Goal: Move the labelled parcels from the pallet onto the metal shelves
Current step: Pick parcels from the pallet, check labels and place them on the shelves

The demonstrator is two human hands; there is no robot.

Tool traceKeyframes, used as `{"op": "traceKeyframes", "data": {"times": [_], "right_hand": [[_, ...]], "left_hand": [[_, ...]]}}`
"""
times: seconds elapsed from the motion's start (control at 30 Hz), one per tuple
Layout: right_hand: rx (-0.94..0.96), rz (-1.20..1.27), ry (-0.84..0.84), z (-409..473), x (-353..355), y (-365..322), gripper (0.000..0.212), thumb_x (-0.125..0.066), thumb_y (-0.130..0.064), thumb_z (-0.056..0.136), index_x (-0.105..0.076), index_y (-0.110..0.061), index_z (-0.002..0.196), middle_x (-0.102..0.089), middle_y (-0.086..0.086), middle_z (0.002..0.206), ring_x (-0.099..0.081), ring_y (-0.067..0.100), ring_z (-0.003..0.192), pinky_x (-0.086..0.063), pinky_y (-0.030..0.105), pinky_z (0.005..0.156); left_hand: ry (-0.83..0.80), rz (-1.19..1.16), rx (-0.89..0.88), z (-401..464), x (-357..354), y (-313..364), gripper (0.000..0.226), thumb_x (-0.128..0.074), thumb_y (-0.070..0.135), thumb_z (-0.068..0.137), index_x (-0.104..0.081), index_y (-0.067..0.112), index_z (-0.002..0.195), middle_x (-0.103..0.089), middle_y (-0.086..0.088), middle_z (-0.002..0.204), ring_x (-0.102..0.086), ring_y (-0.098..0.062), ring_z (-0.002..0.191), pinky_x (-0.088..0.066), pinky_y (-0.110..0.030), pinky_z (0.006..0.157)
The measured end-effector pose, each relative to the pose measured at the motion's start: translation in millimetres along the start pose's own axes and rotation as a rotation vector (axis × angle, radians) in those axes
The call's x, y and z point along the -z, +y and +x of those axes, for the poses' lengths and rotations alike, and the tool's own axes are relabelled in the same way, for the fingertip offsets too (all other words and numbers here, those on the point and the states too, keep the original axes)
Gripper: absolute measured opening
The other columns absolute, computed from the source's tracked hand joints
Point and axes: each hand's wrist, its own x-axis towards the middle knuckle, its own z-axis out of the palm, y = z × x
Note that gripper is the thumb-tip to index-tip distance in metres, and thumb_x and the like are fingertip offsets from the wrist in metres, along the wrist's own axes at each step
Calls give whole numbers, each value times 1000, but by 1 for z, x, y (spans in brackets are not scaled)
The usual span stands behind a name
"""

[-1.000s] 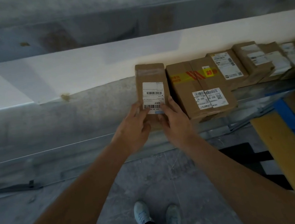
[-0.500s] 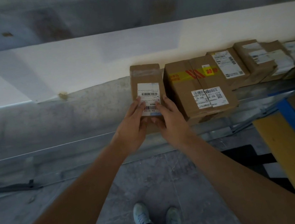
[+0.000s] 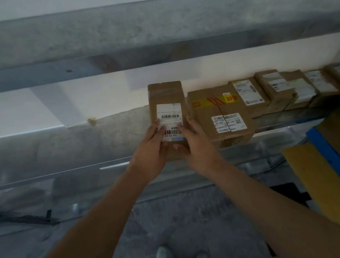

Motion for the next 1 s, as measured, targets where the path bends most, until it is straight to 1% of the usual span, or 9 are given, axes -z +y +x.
{"op": "traceKeyframes", "data": {"times": [0.1, 0.2, 0.3, 0.4, 0.47, 0.63, 0.73, 0.9, 1.0], "right_hand": [[4, -15, 4, -13, 15, -9, 62, -63, -21, 100, -37, -9, 155, -11, 14, 167, -10, 25, 155, -12, 28, 123], [14, -43, 13, -24, 33, -18, 62, -62, -24, 101, -35, -12, 156, -10, 11, 168, -10, 23, 155, -7, 19, 117], [18, -60, 43, -32, 48, -24, 61, -63, -24, 100, -38, -14, 155, -13, 9, 168, -14, 22, 154, -10, 20, 116], [24, -86, 65, -41, 58, -29, 59, -64, -24, 98, -41, -12, 152, -19, 10, 166, -20, 25, 153, -16, 31, 124], [29, -89, 82, -48, 63, -30, 59, -65, -24, 98, -43, -12, 151, -24, 10, 163, -27, 26, 150, -29, 43, 123], [-31, -104, 122, -63, 74, -36, 60, -63, -25, 98, -40, -14, 153, -21, 8, 165, -25, 27, 151, -33, 47, 120], [-66, -131, 163, -72, 78, -42, 60, -63, -25, 99, -39, -13, 153, -21, 9, 166, -21, 26, 153, -28, 43, 123], [-151, -150, 238, -90, 77, -51, 60, -62, -22, 100, -38, -7, 153, -22, 11, 164, -22, 25, 151, -24, 32, 123], [-202, -174, 297, -103, 73, -55, 61, -60, -22, 100, -36, -6, 154, -20, 11, 165, -24, 23, 150, -19, 19, 114]], "left_hand": [[2, 9, -16, -7, 9, 17, 51, -50, 11, 105, -40, -1, 153, -24, -14, 166, -32, -31, 150, -32, -41, 122], [9, 45, -35, -12, 18, 33, 52, -48, 14, 106, -37, 2, 155, -21, -12, 168, -26, -29, 153, -31, -42, 123], [5, 63, -63, -14, 26, 49, 55, -50, 11, 104, -35, 3, 156, -19, -11, 168, -23, -27, 154, -30, -42, 123], [10, 62, -63, -19, 29, 60, 58, -53, 9, 102, -34, 6, 157, -18, -9, 169, -24, -26, 154, -33, -43, 122], [9, 69, -74, -20, 30, 67, 60, -54, 10, 102, -32, 8, 158, -17, -7, 170, -23, -24, 154, -33, -41, 122], [-17, 56, -124, -19, 31, 79, 58, -51, 15, 105, -31, 11, 159, -13, -2, 171, -23, -22, 154, -31, -35, 122], [-22, 40, -184, -17, 32, 80, 55, -49, 18, 106, -34, 11, 158, -16, -2, 170, -29, -24, 153, -36, -40, 120], [-90, 8, -278, -15, 33, 82, 53, -45, 22, 108, -33, 11, 158, -15, -1, 171, -30, -23, 151, -33, -36, 122], [-144, -6, -359, -13, 32, 83, 56, -44, 21, 107, -29, 10, 160, -10, -1, 171, -27, -23, 153, -30, -37, 123]]}}
